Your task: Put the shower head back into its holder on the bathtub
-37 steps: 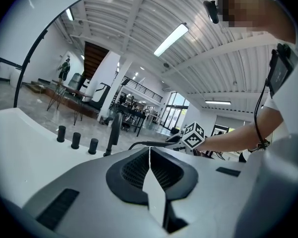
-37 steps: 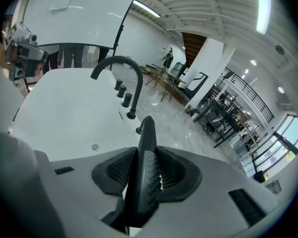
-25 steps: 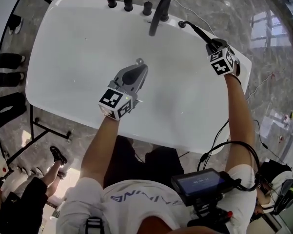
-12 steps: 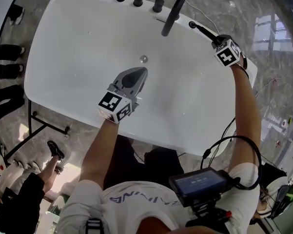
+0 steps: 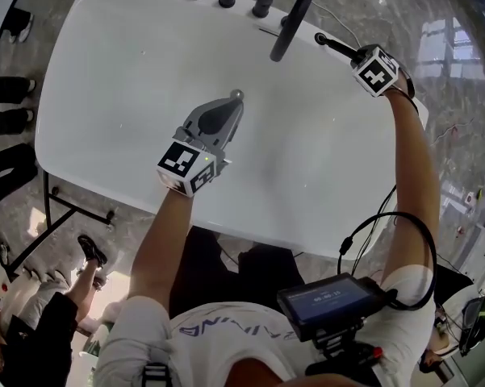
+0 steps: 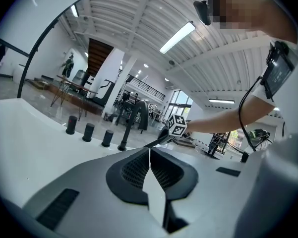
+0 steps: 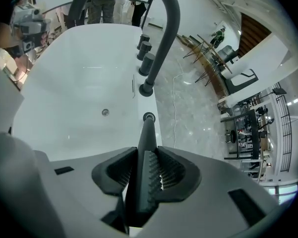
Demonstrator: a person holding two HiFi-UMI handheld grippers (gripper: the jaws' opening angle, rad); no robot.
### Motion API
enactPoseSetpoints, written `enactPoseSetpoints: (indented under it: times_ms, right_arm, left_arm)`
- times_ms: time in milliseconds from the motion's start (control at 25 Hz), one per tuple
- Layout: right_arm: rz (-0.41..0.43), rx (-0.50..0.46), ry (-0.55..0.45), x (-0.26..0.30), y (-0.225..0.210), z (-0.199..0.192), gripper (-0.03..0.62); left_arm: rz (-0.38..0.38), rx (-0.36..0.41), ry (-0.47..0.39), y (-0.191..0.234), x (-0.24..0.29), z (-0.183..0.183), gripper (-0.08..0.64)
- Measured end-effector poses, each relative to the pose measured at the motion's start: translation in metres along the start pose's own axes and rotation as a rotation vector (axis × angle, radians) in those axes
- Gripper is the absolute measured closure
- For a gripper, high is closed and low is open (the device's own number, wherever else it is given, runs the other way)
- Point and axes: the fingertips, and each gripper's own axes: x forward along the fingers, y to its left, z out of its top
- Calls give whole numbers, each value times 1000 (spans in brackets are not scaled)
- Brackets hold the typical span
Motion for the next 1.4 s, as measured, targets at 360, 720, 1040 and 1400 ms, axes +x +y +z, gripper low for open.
enactPoseSetpoints:
  times_ms: [360, 720, 1040, 1400]
  right_arm:
    - [96, -106, 83, 3, -23, 26, 456]
    - [110, -198, 150, 1, -29, 39, 455]
    - [153, -247, 185, 14, -27, 51, 454]
    - [114, -330, 168, 23, -36, 70, 433]
  left_arm:
    - [-28, 7, -12, 3, 18, -1, 537]
    - [-13, -38, 4, 10, -2, -19, 537]
    - [-29, -64, 11, 9, -4, -30, 537]
    - [2, -113, 20, 17, -19, -48, 537]
